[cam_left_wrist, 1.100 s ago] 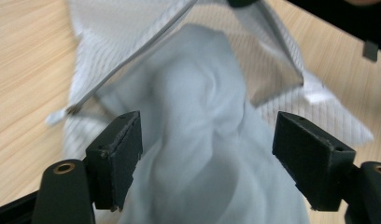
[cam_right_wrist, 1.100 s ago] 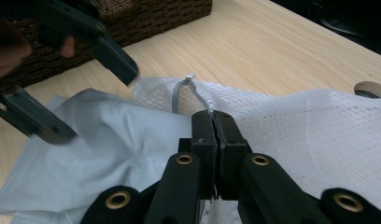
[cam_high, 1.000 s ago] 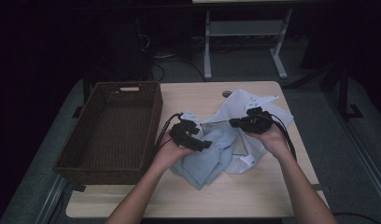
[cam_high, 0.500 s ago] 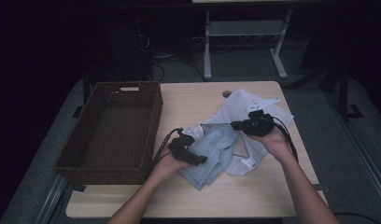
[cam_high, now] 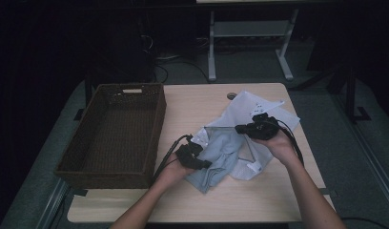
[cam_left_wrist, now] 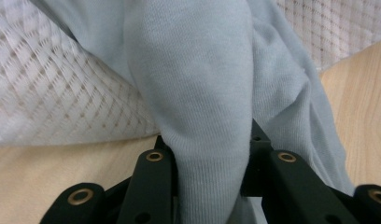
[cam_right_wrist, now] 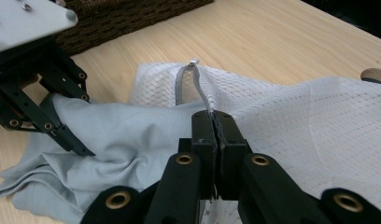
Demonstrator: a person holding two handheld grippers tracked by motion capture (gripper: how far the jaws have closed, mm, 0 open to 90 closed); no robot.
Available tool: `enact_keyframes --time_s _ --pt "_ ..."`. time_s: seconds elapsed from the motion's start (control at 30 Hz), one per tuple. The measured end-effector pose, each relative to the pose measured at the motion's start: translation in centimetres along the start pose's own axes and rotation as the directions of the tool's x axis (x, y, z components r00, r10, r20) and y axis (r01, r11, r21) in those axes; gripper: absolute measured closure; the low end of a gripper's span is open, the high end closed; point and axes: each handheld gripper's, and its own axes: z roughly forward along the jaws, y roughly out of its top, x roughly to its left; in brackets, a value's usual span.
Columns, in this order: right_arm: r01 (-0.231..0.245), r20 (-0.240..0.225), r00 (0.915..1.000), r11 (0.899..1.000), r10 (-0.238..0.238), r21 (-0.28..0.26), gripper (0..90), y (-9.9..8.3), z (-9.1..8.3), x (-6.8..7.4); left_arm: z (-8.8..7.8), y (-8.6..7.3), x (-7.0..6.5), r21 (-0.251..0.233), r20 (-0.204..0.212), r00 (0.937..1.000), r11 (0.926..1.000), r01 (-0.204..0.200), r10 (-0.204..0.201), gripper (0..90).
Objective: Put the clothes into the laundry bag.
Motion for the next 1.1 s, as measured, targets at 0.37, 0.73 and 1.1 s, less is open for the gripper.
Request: enact_keyframes --time_s 0.37,0.73,1.1 --pt "0.0 -0.002 1.0 1.0 0.0 -0.012 87.4 0.1 -0.2 0.2 -1.6 2.2 -0.9 -0.123 0.006 1.0 0.9924 0.006 -0.005 72.0" --pt "0.004 -0.009 0.9999 1.0 -0.005 -0.017 87.4 0.4 -0.2 0.6 -2.1 4.4 -0.9 -0.183 -0.021 0.9995 0.9828 0.021 -0.026 71.9" --pt "0.011 -0.008 0.9999 0.999 -0.011 -0.038 87.4 0.6 -0.7 0.7 0.0 6.2 -1.1 -0.211 -0.031 0.9969 0.9754 0.064 -0.072 71.6"
